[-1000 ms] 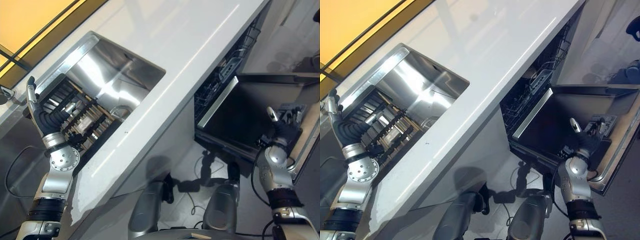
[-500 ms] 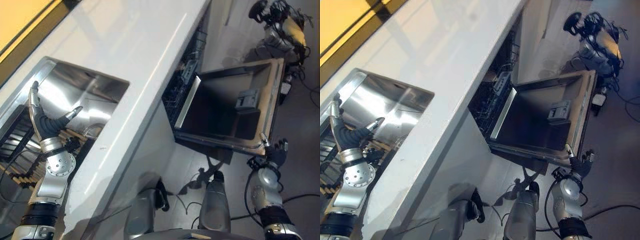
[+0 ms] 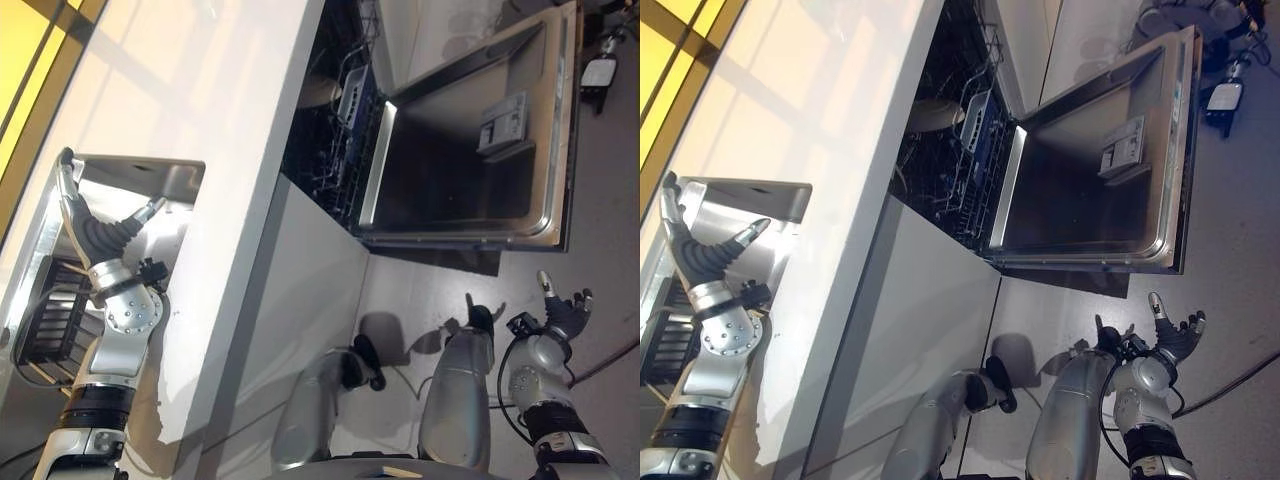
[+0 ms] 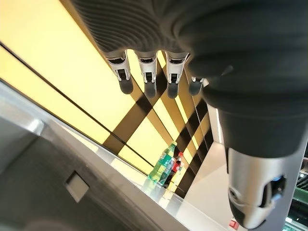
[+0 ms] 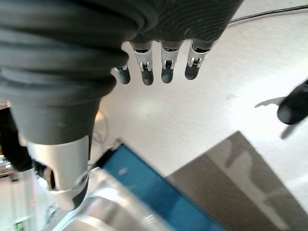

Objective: Pick up plates and place into dishwasher.

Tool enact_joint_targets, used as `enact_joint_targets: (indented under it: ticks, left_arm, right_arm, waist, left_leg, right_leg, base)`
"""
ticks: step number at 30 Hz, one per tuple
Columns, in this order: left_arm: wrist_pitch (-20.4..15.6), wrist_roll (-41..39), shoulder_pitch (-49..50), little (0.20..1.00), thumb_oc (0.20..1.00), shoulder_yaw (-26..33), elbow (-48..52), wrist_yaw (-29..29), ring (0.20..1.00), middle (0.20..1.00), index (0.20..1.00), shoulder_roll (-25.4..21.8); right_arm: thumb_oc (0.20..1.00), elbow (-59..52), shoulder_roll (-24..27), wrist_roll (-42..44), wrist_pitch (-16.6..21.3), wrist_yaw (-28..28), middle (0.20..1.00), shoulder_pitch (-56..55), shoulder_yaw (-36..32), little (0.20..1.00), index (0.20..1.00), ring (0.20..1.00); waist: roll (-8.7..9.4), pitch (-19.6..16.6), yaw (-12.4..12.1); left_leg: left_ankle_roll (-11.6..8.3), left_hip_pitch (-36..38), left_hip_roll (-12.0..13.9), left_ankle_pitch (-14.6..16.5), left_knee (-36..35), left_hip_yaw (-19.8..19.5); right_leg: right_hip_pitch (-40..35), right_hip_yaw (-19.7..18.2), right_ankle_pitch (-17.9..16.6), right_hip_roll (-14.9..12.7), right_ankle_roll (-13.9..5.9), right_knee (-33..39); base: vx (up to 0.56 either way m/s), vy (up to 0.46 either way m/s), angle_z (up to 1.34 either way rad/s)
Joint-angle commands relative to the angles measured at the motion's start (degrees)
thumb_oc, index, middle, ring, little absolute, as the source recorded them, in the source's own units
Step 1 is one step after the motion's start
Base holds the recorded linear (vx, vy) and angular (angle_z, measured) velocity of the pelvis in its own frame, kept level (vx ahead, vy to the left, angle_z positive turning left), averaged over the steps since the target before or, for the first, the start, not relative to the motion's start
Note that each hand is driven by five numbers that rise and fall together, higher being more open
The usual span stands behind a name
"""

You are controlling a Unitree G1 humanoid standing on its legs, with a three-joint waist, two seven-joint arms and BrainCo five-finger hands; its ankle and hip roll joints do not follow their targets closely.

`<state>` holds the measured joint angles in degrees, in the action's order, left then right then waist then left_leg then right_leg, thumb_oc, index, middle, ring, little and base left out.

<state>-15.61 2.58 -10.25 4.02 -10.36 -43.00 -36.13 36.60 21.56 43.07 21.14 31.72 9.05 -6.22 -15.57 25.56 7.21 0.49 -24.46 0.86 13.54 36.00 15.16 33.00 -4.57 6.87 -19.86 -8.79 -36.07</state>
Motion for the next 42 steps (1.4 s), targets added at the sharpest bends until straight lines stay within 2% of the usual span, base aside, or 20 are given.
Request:
enact_joint_targets:
  ticks: [1,3,5,11,12,17,19,20,22,24,26,31,35,36,37,38,42]
  left_arm:
    - [-0.68,-2.03,-1.91,1.0,1.0,-6.11,4.97,-1.74,1.0,1.0,1.0,8.2]
    - [-0.36,-2.09,-1.67,1.0,1.0,-6.38,5.52,-1.43,1.0,1.0,1.0,8.23]
    - [0.21,-1.94,-1.72,1.0,1.0,-6.79,6.41,-1.72,1.0,1.0,1.0,8.14]
    - [0.83,-1.57,-2.68,1.0,1.0,-8.15,6.71,-2.44,1.0,1.0,1.0,7.07]
    - [0.71,-1.96,-2.65,1.0,1.0,-8.66,6.79,-2.77,1.0,1.0,1.0,6.75]
    - [-0.62,-2.06,-1.14,1.0,1.0,-9.02,6.91,-2.54,1.0,1.0,1.0,6.47]
    - [-0.77,-2.17,-0.83,1.0,1.0,-9.15,7.24,-2.26,1.0,1.0,1.0,6.33]
    - [-0.96,-2.55,-0.72,1.0,1.0,-9.09,7.55,-1.76,1.0,1.0,1.0,5.98]
    - [-1.8,-2.73,-0.54,1.0,1.0,-8.92,7.82,-0.83,1.0,1.0,1.0,5.55]
    - [-2.17,-3.13,-0.56,1.0,1.0,-8.37,8.33,0.32,1.0,1.0,1.0,5.15]
    - [-2.16,-3.89,-0.65,1.0,1.0,-7.36,8.84,1.44,1.0,1.0,1.0,4.58]
    - [-0.71,-3.68,-3.12,1.0,1.0,-5.81,8.49,3.15,1.0,1.0,1.0,3.96]
    - [-0.09,-3.41,-5.16,1.0,1.0,-6.02,7.95,4.02,1.0,1.0,1.0,3.33]
    - [0.12,-3.36,-5.54,1.0,1.0,-6.15,7.94,4.12,1.0,1.0,1.0,3.21]
    - [0.28,-3.51,-6.0,1.0,1.0,-6.31,7.83,4.0,1.0,1.0,1.0,2.95]
    - [0.24,-3.49,-6.27,1.0,1.0,-6.49,7.63,3.94,1.0,1.0,1.0,2.88]
    - [0.64,-3.37,-7.87,1.0,1.0,-6.86,7.22,4.42,1.0,1.0,1.0,2.5]
  right_arm:
    - [1.0,-2.09,2.89,2.73,4.37,-2.79,1.0,3.62,0.59,1.0,1.0,1.0]
    - [1.0,-1.19,3.94,-3.46,3.67,1.85,1.0,5.9,0.97,1.0,1.0,1.0]
    - [1.0,-1.19,4.53,-5.01,3.44,5.09,1.0,8.2,1.12,1.0,1.0,1.0]
    - [1.0,-0.13,5.88,-0.92,2.45,5.9,1.0,15.24,0.15,1.0,1.0,1.0]
    - [1.0,0.85,6.86,0.04,2.18,5.8,1.0,18.75,-0.14,1.0,1.0,1.0]
    - [1.0,2.62,9.67,6.79,4.09,0.15,1.0,25.93,-1.82,1.0,1.0,1.0]
    - [1.0,2.8,10.49,7.12,2.25,-2.59,1.0,28.03,-2.18,1.0,1.0,1.0]
    - [1.0,3.18,11.05,9.93,-0.9,-7.69,1.0,29.31,-1.91,1.0,1.0,1.0]
    - [1.0,4.06,12.32,10.63,-4.18,-14.07,1.0,31.15,-0.75,1.0,1.0,1.0]
    - [1.0,3.64,13.07,11.66,-8.0,-21.65,1.0,31.99,1.14,1.0,1.0,1.0]
    - [1.0,1.72,13.35,10.84,-13.81,-31.67,1.0,31.32,4.06,1.0,1.0,1.0]
    - [1.0,-4.12,13.8,9.16,-19.21,-43.56,1.0,28.34,10.46,1.0,1.0,1.0]
    - [1.0,-7.62,13.51,8.38,-23.0,-46.89,1.0,29.14,13.99,1.0,1.0,1.0]
    - [1.0,-8.53,13.2,8.18,-23.45,-46.61,1.0,29.37,14.87,1.0,1.0,1.0]
    - [1.0,-9.67,12.69,8.12,-24.15,-46.43,1.0,29.67,16.06,1.0,1.0,1.0]
    - [1.0,-10.11,12.26,7.94,-24.52,-46.52,1.0,29.94,16.64,1.0,1.0,1.0]
    - [1.0,-12.7,10.0,8.04,-23.28,-44.1,1.0,31.0,19.07,1.0,1.0,1.0]
  waist:
    - [-2.67,2.95,3.65]
    - [-2.91,3.51,3.54]
    - [-3.09,3.9,3.54]
    - [-4.35,4.23,3.38]
    - [-5.24,4.23,3.26]
    - [-7.46,4.23,2.77]
    - [-7.96,4.23,2.57]
    - [-8.25,4.23,2.34]
    - [-8.44,4.23,1.84]
    - [-8.21,4.23,1.46]
    - [-7.46,4.23,1.08]
    - [-4.72,4.23,0.44]
    - [-3.14,4.23,-0.68]
    - [-2.8,4.2,-1.04]
    - [-2.5,4.23,-1.41]
    - [-2.32,4.23,-1.71]
    - [-1.41,4.23,-3.31]
  left_leg:
    - [0.14,-1.11,-0.41,0.75,2.97,-3.1]
    - [0.27,-3.06,-0.35,1.58,5.97,-3.4]
    - [0.34,-5.4,-0.15,2.05,8.47,-2.99]
    - [0.09,-10.59,0.24,2.94,13.47,-2.55]
    - [-0.06,-12.27,0.22,3.29,15.45,-2.53]
    - [-0.09,-16.28,-0.06,5.35,21.07,-2.13]
    - [-0.16,-17.55,-0.35,6.08,22.85,-2.16]
    - [-0.18,-18.12,-0.43,6.29,23.56,-2.22]
    - [-0.24,-19.05,-0.72,6.44,24.56,-2.44]
    - [-0.27,-19.49,-0.8,6.31,24.69,-2.66]
    - [-0.45,-19.84,-0.71,6.26,24.74,-3.15]
    - [-0.78,-19.95,-0.23,4.94,23.51,-3.96]
    - [-1.02,-19.55,-0.34,3.89,21.92,-4.83]
    - [-1.52,-18.75,-0.43,5.36,22.1,-5.42]
    - [-1.01,-18.91,-0.48,3.08,20.35,-5.24]
    - [-1.02,-18.56,-0.62,2.84,19.77,-5.35]
    - [-0.96,-17.19,-1.04,2.02,17.61,-5.62]
  right_leg:
    - [2.46,1.34,8.1,3.3,8.02,-12.13]
    - [4.66,1.09,9.29,3.46,8.53,-15.25]
    - [6.84,0.93,9.85,3.54,8.72,-17.33]
    - [11.91,0.16,11.58,3.22,9.22,-22.17]
    - [13.7,-0.48,12.28,2.98,9.51,-24.13]
    - [18.11,-2.24,14.85,2.55,10.09,-29.89]
    - [19.28,-2.79,15.52,2.52,10.18,-31.51]
    - [19.84,-3.07,15.83,2.46,10.27,-32.39]
    - [20.59,-3.5,16.28,2.44,10.48,-33.66]
    - [20.86,-3.5,16.33,2.31,10.55,-33.93]
    - [21.05,-3.33,16.38,2.23,10.48,-34.18]
    - [20.38,-2.36,14.84,1.86,10.02,-32.29]
    - [19.27,-1.42,13.59,1.74,9.41,-30.42]
    - [18.32,-1.46,15.22,1.88,8.86,-30.87]
    - [18.28,-0.84,12.76,1.69,9.02,-29.0]
    - [17.73,-0.57,12.47,1.64,8.89,-28.33]
    - [15.29,0.7,11.0,1.02,8.47,-25.67]
  base:
    - [-0.02,-0.042,0.16]
    - [-0.01,-0.033,0.1]
    - [-0.04,-0.054,0.0]
    - [-0.03,-0.034,-0.04]
    - [0.01,0.019,-0.12]
    - [0.02,0.018,-0.06]
    - [0.04,0.022,-0.09]
    - [0.04,0.019,-0.05]
    - [0.02,0.007,-0.01]
    - [0.01,-0.003,0.05]
    - [0.0,-0.01,0.04]
    - [-0.01,-0.037,0.03]
    - [0.02,-0.058,0.06]
    - [0.0,-0.016,0.09]
    - [0.01,-0.012,0.06]
    - [-0.07,0.009,0.06]
    - [0.01,-0.016,0.07]
